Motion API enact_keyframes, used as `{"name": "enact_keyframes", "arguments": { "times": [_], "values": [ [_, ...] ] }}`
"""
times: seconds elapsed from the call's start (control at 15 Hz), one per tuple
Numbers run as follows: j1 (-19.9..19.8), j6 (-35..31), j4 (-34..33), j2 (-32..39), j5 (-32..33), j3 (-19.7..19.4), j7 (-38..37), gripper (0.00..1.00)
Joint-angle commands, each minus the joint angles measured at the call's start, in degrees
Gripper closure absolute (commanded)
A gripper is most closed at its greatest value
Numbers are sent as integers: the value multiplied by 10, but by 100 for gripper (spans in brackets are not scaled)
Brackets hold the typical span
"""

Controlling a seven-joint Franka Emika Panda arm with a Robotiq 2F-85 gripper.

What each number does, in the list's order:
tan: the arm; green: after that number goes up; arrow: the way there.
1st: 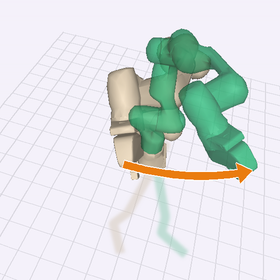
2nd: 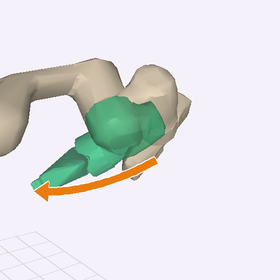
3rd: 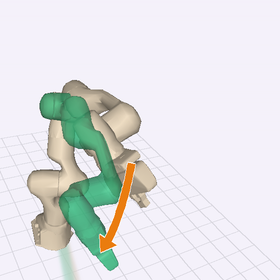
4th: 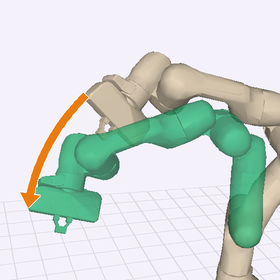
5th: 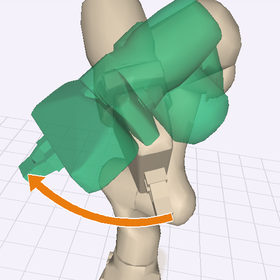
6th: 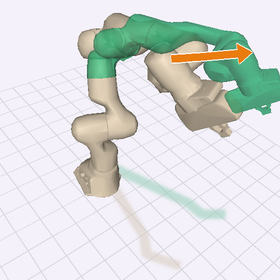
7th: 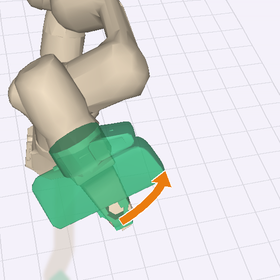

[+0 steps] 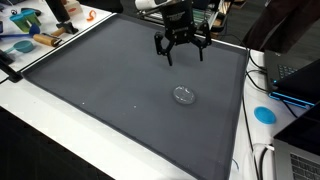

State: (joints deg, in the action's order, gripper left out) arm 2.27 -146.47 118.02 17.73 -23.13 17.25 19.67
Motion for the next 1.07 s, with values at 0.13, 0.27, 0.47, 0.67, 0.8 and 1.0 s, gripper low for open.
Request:
{"name": "enact_keyframes", "arguments": {
  "times": [0.13, 0.27, 0.47, 0.67, 0.8, 1.0],
  "values": [
    [7, 13, 24, -36, -12, 3, -2, 0],
    [14, 27, 18, -39, -4, -1, -18, 0],
    [26, 46, 10, -42, 10, -8, -47, 0],
    [42, 67, 1, -45, 34, -20, -101, 0],
    [52, 81, -7, -44, 57, -27, -134, 0],
    [63, 105, -24, -40, 85, -34, -168, 0]
  ]
}}
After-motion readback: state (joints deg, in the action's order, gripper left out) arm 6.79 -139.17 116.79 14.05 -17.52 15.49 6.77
